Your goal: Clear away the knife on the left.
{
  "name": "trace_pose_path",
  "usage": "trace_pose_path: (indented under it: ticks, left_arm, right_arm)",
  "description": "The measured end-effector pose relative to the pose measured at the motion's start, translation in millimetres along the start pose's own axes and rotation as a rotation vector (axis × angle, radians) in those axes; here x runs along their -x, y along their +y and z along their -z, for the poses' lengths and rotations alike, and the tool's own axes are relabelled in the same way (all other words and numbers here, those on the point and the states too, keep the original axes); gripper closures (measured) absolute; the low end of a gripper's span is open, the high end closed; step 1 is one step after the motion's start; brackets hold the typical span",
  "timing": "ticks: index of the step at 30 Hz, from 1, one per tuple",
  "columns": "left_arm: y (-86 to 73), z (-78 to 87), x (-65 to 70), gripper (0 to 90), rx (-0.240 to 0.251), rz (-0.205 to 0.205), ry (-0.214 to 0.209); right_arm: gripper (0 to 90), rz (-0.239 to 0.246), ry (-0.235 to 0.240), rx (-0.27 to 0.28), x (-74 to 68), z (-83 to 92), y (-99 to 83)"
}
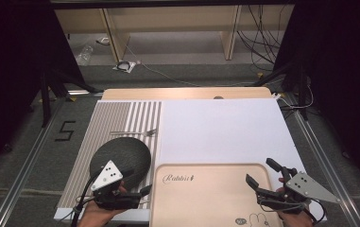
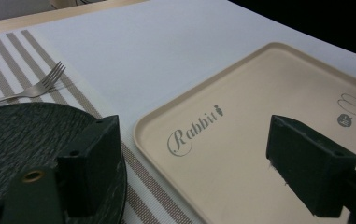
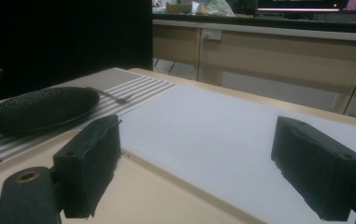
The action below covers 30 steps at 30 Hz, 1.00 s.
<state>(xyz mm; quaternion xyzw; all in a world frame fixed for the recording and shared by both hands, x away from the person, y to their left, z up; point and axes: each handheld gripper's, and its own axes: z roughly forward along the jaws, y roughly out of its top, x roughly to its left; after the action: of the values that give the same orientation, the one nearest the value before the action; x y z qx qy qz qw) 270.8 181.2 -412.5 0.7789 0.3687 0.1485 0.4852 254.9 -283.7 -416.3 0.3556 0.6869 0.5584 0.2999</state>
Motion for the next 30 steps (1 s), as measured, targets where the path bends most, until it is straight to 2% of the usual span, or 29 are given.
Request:
trace_pose_path:
  ticks: [9,16,21,26,30]
  left_arm:
    - [-2.1,11.6,-12.0,19.3,-0.107,-0.025,0.011]
    - [-8.4,19.2,-19.4,19.3,-0.191,-0.059,0.047]
    - [-13.7,26.6,-25.7,19.4,-0.240,-0.063,0.062]
    - [-20.1,31.7,-33.5,19.9,-0.311,-0.079,0.094]
    - [-23.8,36.8,-37.4,20.4,-0.343,-0.081,0.101]
  right_arm:
    - [17.2,-0.002,0.004,-0.007,-0.2,-0.5,-0.4]
    - [17.7,-0.003,0.010,-0.003,-0.5,-0.9,-0.2]
    - [17.8,0.001,0.011,-0.011,-0.6,-1.1,-0.2]
    - [18.1,0.004,0.012,-0.014,-0.9,-1.3,-0.2]
    - [18.3,0.004,0.014,-0.013,-1.1,-1.9,-0.4]
